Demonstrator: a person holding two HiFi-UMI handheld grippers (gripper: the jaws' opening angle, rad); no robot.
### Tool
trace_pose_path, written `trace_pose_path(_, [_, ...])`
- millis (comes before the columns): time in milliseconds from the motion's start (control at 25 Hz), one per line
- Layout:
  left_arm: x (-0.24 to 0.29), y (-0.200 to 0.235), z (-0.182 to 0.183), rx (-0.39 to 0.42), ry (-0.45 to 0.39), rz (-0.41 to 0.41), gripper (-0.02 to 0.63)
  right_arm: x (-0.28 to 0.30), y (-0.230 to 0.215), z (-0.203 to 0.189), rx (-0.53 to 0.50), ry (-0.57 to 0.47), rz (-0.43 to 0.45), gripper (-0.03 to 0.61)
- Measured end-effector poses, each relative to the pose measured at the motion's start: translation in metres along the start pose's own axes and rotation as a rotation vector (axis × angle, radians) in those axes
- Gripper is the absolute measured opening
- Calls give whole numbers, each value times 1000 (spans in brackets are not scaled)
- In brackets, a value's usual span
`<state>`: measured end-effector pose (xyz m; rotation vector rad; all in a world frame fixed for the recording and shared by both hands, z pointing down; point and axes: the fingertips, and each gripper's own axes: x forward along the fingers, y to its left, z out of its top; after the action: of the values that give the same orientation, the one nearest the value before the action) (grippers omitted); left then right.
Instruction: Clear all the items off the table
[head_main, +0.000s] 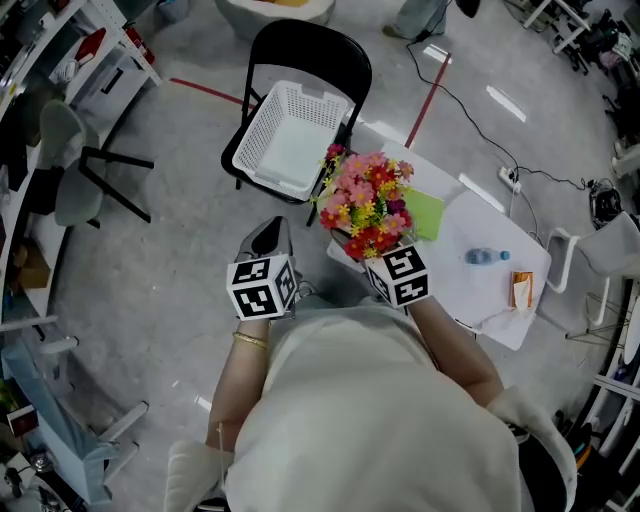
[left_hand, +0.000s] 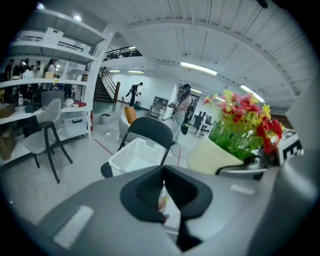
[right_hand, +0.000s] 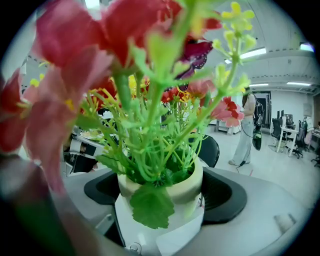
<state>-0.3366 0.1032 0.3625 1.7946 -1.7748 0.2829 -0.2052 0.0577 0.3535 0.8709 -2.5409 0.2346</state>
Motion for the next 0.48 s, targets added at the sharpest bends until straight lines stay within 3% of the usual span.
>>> trace_pose_path(280, [-6,29,5,83,2,-6,9,28,33,9,-6,13,13,485])
trace_pose_path(480, [-7,43,8,60,0,-8,9,40,45,19,-13,15,26,485])
